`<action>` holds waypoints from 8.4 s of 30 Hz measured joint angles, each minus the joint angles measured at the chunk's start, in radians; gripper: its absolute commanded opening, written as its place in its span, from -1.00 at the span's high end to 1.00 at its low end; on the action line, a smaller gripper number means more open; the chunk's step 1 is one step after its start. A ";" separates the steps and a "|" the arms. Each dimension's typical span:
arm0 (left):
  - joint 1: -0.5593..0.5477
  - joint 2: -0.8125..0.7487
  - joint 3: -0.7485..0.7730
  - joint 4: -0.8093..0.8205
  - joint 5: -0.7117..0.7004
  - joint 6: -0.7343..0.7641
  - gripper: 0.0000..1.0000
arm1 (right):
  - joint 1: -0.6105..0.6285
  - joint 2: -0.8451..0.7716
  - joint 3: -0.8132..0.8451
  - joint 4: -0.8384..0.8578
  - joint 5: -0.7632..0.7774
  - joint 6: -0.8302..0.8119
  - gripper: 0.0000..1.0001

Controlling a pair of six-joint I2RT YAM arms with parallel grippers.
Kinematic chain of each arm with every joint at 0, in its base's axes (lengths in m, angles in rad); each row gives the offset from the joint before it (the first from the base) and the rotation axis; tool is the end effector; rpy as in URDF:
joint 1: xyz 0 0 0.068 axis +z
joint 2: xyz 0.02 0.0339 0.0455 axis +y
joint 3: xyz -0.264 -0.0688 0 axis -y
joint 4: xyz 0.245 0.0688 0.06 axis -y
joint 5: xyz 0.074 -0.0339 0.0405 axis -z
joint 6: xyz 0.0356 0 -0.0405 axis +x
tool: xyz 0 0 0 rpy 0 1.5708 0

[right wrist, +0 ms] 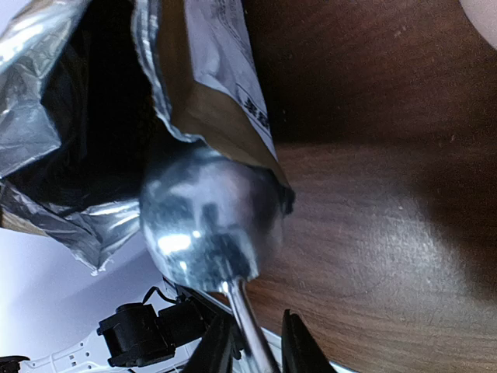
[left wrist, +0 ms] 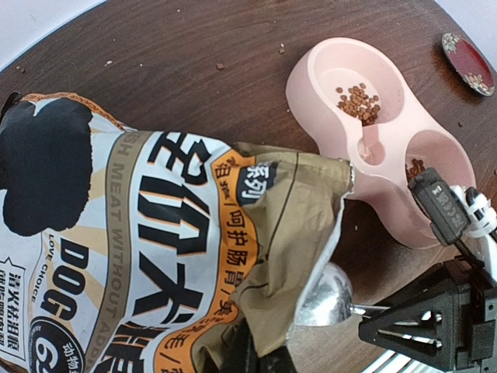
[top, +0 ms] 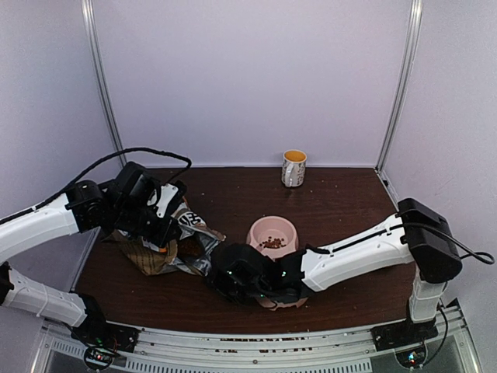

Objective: Serve the pet food
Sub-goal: Collect the pet food from the pet food bag.

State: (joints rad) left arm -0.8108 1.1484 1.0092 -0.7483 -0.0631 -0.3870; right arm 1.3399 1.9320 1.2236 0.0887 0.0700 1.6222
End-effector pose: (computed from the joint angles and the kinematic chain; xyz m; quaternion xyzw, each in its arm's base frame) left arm 0.1614 -0.1665 0.2948 0.1877 0.9229 -0.1642 0.2933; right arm 0.1003 0.4156 0.1830 0.1409 0.8774 0.4529 0.0720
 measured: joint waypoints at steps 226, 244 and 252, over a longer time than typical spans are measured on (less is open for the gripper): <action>0.015 -0.002 0.055 -0.050 -0.048 0.042 1.00 | -0.136 0.399 0.691 -0.397 0.030 -0.835 1.00; 0.011 -0.003 0.048 -0.054 -0.048 0.042 1.00 | -0.192 0.325 0.444 -0.056 -0.285 -0.607 1.00; 0.011 -0.016 0.045 -0.053 -0.056 0.041 1.00 | -0.202 0.235 0.279 0.072 -0.331 -0.530 1.00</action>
State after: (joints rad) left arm -0.8001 1.1328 1.0546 -0.8009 -0.1192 -0.3458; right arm 1.1381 2.1670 1.5028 0.1612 -0.2611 1.0920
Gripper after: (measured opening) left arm 0.022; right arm 0.100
